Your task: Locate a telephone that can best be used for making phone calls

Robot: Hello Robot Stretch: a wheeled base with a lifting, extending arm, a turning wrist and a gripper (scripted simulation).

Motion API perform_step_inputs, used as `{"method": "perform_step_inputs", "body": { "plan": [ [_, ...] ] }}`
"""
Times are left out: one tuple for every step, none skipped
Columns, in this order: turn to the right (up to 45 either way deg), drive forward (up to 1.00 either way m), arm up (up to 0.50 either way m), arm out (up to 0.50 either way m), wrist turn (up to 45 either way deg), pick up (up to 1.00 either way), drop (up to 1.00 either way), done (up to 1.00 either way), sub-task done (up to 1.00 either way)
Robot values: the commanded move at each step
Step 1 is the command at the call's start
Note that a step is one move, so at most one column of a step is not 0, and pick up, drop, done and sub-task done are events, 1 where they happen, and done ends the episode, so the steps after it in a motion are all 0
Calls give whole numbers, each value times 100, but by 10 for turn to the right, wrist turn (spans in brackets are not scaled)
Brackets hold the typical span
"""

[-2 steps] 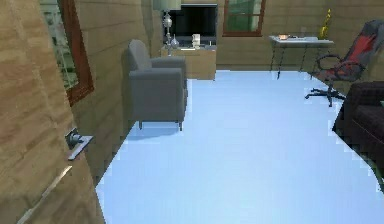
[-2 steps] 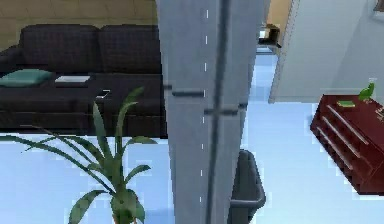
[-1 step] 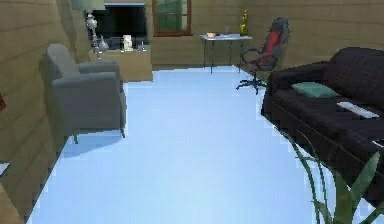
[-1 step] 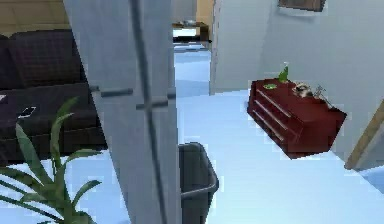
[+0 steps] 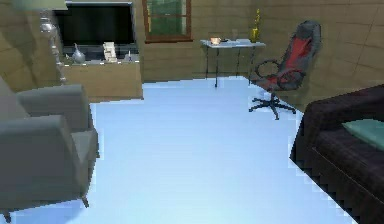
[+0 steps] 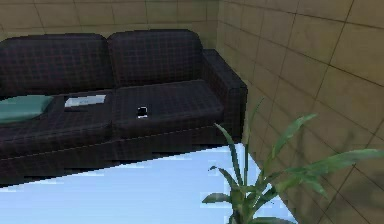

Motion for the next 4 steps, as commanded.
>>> {"method": "perform_step_inputs", "body": {
  "plan": [
    [90,0,0,0,0,0,0,0,0],
    [0,10,0,0,0,0,0,0,0],
    [450,0,0,0,0,0,0,0,0],
    [150,0,0,0,0,0,0,0,0]
  ]
}}
